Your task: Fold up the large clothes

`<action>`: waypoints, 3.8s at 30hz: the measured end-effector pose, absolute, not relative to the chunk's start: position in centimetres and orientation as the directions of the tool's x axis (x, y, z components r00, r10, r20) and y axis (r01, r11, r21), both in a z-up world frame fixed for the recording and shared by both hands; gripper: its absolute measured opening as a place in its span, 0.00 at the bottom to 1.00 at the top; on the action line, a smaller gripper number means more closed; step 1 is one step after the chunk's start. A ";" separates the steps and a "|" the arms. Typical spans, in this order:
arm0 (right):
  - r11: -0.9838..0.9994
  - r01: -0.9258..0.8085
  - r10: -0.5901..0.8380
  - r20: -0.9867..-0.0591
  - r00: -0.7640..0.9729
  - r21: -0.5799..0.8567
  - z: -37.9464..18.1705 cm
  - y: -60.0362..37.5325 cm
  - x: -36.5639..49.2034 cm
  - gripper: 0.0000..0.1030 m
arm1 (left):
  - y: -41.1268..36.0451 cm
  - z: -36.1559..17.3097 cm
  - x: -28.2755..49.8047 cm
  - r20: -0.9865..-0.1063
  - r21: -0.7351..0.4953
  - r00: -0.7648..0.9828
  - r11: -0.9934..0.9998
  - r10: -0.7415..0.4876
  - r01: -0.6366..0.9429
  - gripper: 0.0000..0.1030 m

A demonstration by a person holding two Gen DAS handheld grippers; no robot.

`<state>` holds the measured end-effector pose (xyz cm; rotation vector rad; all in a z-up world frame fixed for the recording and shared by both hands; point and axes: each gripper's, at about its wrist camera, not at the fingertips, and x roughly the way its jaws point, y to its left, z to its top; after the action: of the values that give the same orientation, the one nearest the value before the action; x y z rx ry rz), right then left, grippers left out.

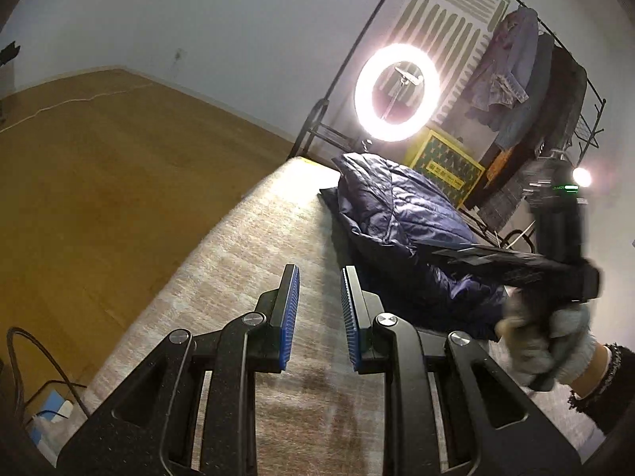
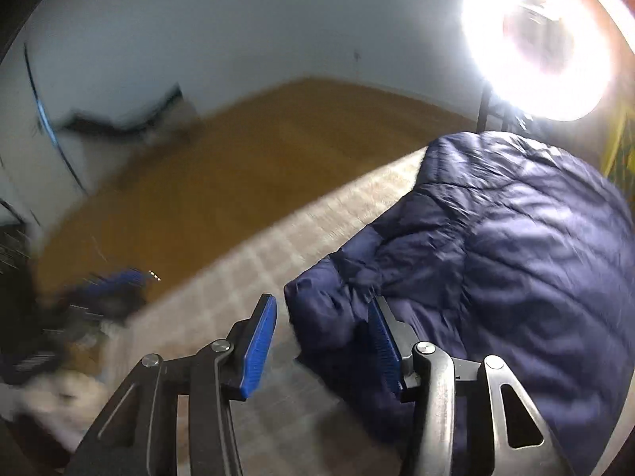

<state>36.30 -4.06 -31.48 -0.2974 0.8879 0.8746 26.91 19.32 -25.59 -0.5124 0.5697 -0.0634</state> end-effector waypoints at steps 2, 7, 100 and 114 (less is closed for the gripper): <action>0.642 -0.751 0.578 -0.740 0.344 0.153 -29.8 -7.0 35.8 0.48 | 19.0 -25.3 27.6 -0.505 -0.475 0.836 0.878 -0.213 -0.063 0.20; 0.758 -0.652 0.452 -0.704 0.547 -0.020 -27.1 -13.8 36.5 0.43 | 16.8 -23.3 31.1 -0.502 -0.454 0.818 0.891 -0.281 0.027 0.20; 0.846 -0.334 0.524 -0.766 0.372 0.416 -28.4 -32.0 46.5 0.21 | 8.0 -25.8 47.3 -0.528 -0.757 0.524 0.650 -0.669 0.067 0.10; 0.901 -0.274 0.426 -0.806 0.411 0.337 -24.7 -44.9 27.8 0.21 | -6.1 -22.9 34.4 -0.602 -0.730 0.327 0.668 -0.728 0.144 0.10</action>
<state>27.84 -44.94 -24.71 0.1608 1.0597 0.4429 34.45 -6.06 -22.93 -0.6304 1.0974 -0.6233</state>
